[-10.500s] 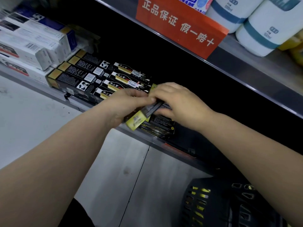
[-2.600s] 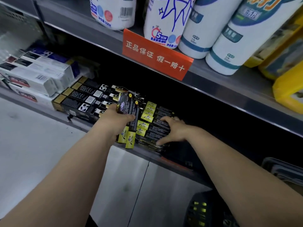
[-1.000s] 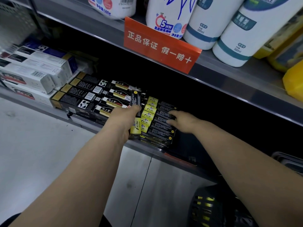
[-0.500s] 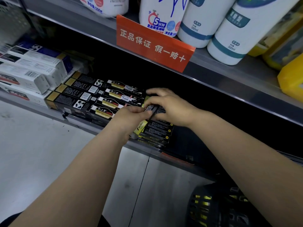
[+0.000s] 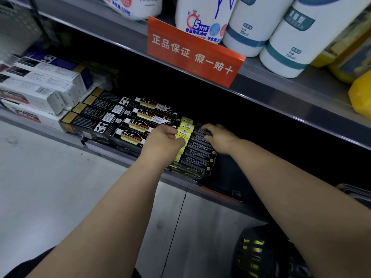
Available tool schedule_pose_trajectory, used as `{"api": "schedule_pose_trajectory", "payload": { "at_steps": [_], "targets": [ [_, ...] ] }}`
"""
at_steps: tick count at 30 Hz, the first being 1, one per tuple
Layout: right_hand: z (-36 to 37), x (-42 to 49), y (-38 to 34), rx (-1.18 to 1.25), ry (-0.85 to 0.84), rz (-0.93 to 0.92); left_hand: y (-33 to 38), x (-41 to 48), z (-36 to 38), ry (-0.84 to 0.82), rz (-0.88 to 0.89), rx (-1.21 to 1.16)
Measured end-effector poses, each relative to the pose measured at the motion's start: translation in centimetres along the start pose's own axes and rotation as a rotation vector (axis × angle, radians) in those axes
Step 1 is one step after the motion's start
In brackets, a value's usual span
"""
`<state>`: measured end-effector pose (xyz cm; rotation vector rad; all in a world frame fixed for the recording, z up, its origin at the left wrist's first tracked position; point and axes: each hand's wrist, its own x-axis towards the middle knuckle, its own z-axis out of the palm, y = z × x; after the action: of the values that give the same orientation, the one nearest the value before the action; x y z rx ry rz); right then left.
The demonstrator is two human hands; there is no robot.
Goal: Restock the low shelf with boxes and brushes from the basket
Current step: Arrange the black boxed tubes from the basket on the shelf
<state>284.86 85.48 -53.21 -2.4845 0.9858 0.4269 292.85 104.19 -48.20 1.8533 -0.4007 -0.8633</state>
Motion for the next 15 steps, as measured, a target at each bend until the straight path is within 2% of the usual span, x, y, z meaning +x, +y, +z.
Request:
{"api": "schedule_pose_trajectory", "payload": {
  "at_steps": [8,12,15],
  "targets": [
    [-2.1,-2.9,-1.4,-0.034,-0.035,-0.026,1.9,-1.8,2.5,-0.059,0.091,0.063],
    [-5.8,-9.1,-1.7,-0.002,-0.012,-0.14,4.2,-4.2,5.6,-0.174,0.226,0.119],
    [-8.3,-15.8,0.3,0.087,0.109,-0.188,6.1,-7.0,7.8,-0.267,0.358,0.207]
  ]
}}
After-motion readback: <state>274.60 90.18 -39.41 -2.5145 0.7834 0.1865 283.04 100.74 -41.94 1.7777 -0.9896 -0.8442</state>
